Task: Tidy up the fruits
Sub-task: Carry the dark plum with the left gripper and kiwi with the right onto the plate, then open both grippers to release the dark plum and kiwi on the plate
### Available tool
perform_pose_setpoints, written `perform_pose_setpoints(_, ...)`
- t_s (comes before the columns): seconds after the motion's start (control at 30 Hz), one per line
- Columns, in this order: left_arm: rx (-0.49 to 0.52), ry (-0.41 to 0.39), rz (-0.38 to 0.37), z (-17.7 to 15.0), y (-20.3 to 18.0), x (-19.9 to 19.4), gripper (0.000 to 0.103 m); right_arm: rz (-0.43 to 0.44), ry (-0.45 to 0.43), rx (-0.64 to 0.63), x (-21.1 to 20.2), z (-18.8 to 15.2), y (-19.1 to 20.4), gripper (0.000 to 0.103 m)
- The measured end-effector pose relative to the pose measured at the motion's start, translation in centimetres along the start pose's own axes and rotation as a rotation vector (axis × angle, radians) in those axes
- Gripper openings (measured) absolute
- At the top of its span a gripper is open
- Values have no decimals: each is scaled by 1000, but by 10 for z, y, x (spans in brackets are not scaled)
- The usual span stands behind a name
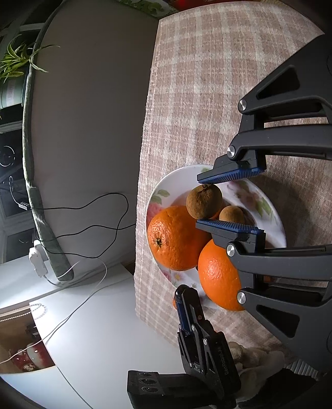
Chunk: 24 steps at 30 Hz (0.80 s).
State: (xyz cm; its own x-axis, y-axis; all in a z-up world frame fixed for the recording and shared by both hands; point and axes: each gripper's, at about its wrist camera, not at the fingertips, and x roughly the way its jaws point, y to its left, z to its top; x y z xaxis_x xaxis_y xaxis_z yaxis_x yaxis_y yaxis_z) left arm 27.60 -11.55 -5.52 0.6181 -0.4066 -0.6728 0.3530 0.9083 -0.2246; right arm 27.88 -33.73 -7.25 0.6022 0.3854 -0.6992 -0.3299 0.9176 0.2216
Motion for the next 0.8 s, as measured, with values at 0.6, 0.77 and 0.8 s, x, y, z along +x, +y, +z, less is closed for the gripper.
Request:
perform_pose_setpoints(0.6, -3, -16, 8, 3, -3, -7, 58, -22, -46, -7, -14, 3, 2, 78)
perform_pose_setpoints(0.77, -13, -25, 8, 3, -3, -12, 69, -18, -82, 3, -25, 6, 3, 94)
perform_pose_setpoints(0.8, -14, -24, 12, 3, -3, -13, 72, -16, -86, 6, -27, 7, 3, 97)
